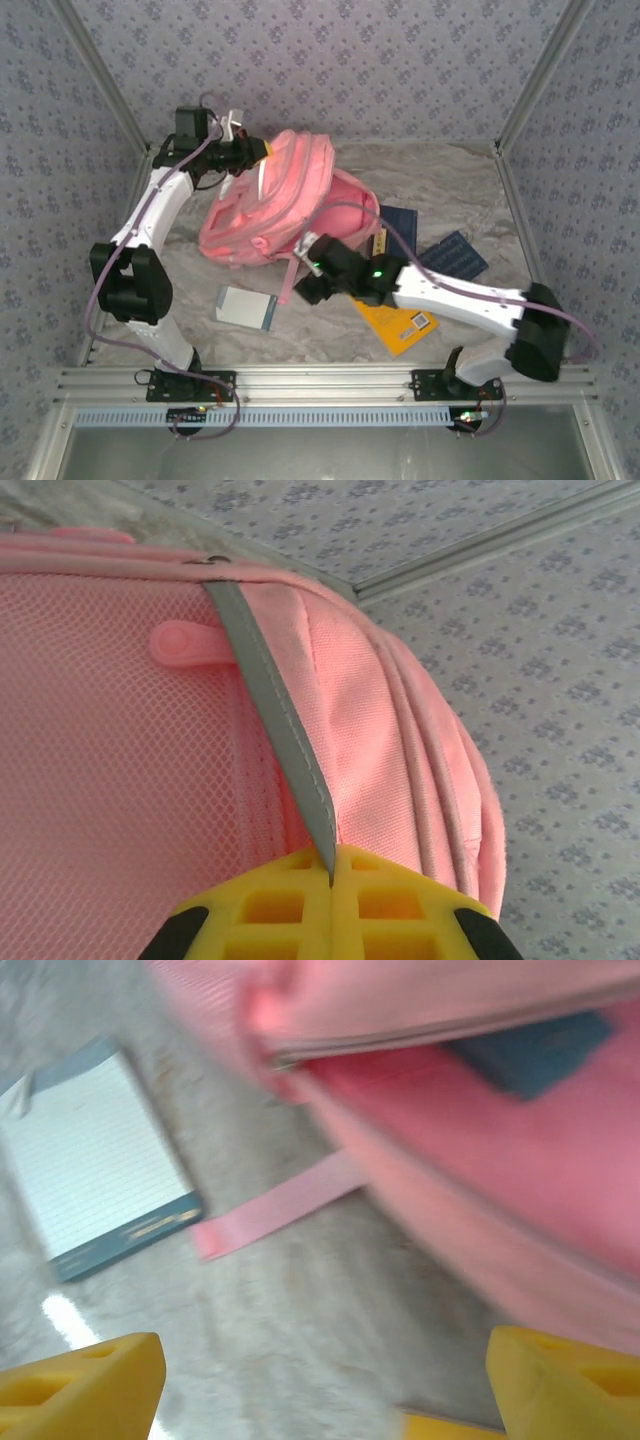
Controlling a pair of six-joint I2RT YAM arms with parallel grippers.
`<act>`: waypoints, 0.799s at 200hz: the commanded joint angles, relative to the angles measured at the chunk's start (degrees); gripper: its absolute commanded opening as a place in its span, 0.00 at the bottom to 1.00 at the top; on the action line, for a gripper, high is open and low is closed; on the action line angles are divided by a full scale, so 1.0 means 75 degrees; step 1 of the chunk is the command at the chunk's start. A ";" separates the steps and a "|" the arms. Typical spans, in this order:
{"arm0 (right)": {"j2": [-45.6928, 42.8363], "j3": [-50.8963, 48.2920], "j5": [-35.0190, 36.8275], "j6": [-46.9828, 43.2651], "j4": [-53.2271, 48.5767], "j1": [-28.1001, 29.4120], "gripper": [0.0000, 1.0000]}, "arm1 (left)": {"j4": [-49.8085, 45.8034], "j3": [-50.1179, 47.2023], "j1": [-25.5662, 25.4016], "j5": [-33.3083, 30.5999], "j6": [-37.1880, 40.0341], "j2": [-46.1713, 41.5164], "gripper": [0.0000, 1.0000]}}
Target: Pack the student bag
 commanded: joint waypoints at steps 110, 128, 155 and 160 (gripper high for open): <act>0.0912 0.0273 -0.2393 0.2552 -0.0009 -0.0323 0.81 | -0.1061 -0.2995 -0.0029 -0.2831 0.0857 -0.3153 0.50; 0.0625 -0.0080 -0.2714 0.2912 0.0250 -0.0387 0.81 | -0.1176 -0.4213 0.0039 -0.3427 0.0504 -0.4158 0.54; 0.0488 -0.0622 -0.3172 0.3476 0.1028 -0.0384 0.82 | -0.1621 -0.5790 0.0385 -0.4152 -0.0076 -0.5053 0.61; 0.0501 -0.0680 -0.3171 0.3541 0.1063 -0.0350 0.82 | -0.1799 -0.5981 0.0459 -0.4305 -0.0085 -0.5108 0.61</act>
